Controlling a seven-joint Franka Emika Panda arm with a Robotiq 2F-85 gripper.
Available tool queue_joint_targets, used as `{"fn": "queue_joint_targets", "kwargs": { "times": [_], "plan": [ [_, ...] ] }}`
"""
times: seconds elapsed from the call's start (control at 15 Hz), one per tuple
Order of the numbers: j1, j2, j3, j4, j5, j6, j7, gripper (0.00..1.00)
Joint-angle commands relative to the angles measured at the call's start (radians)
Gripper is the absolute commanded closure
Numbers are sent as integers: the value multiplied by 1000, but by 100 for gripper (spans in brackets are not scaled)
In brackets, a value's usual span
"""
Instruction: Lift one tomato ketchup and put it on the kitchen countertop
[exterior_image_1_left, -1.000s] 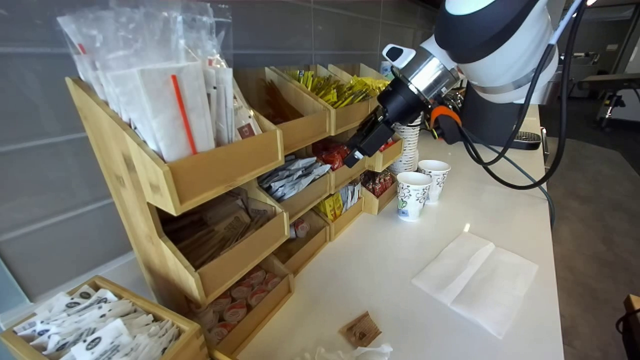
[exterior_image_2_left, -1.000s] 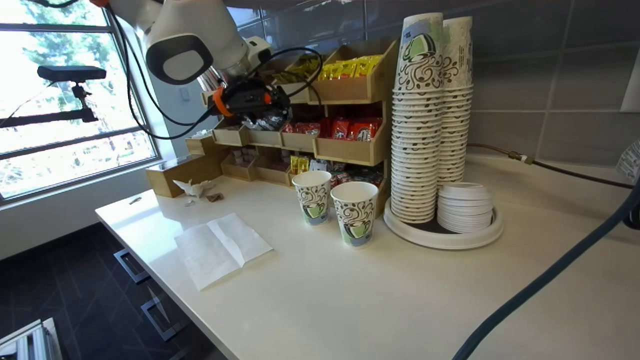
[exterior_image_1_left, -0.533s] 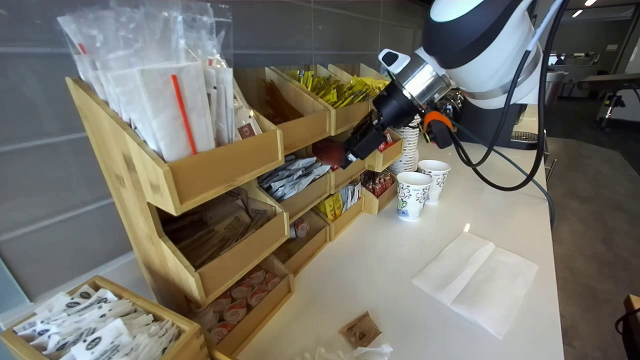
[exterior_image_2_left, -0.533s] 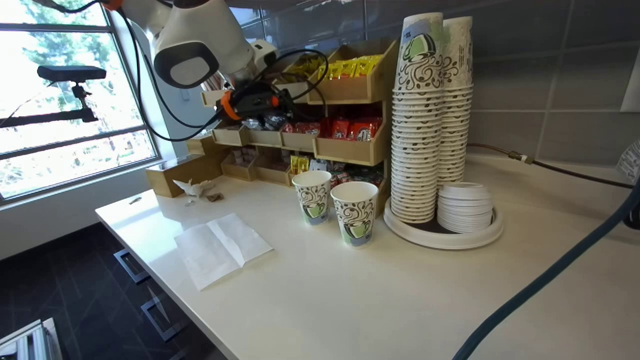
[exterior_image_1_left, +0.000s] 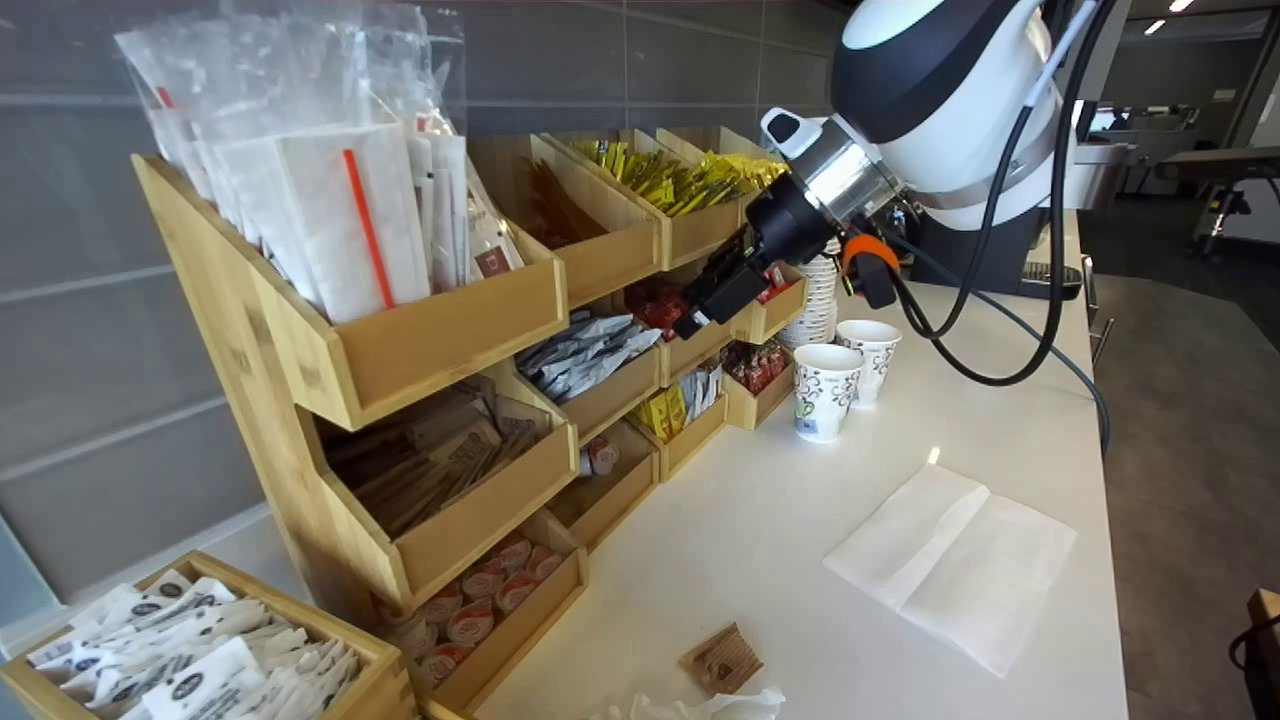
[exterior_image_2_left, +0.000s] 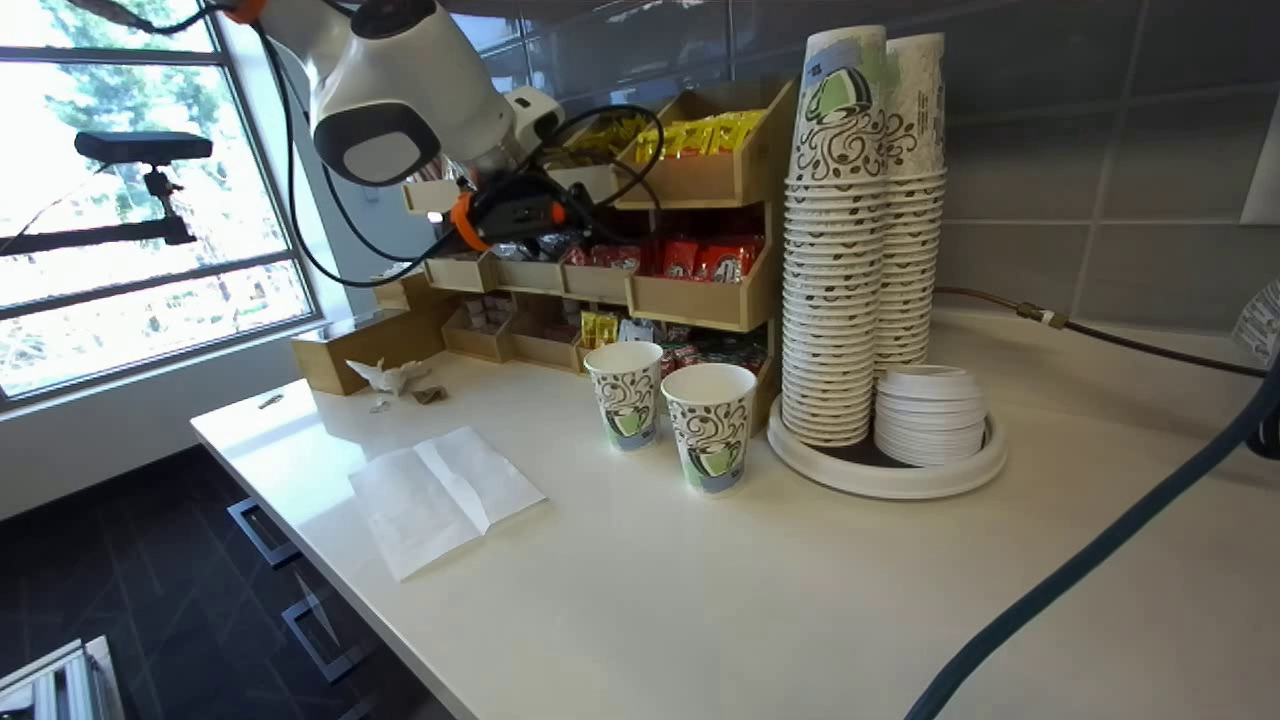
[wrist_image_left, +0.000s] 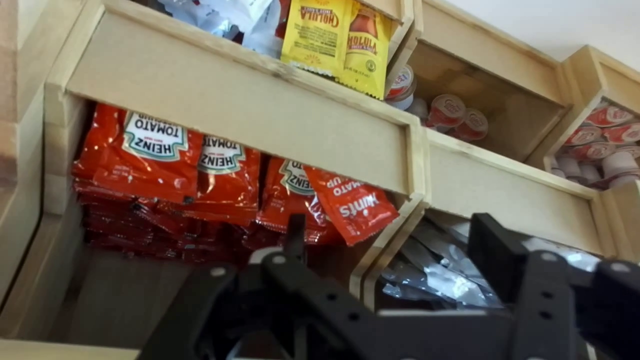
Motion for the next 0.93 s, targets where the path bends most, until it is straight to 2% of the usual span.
{"fn": "queue_joint_targets", "kwargs": {
  "times": [0.0, 0.47, 0.8, 0.87],
  "plan": [
    [-5, 30, 14, 45, 89, 23, -95, 47],
    [-6, 41, 11, 58, 155, 15, -178, 98],
    [-6, 39, 10, 62, 181, 13, -222, 100],
    [-5, 39, 9, 61, 178, 15, -227, 90]
  ]
}}
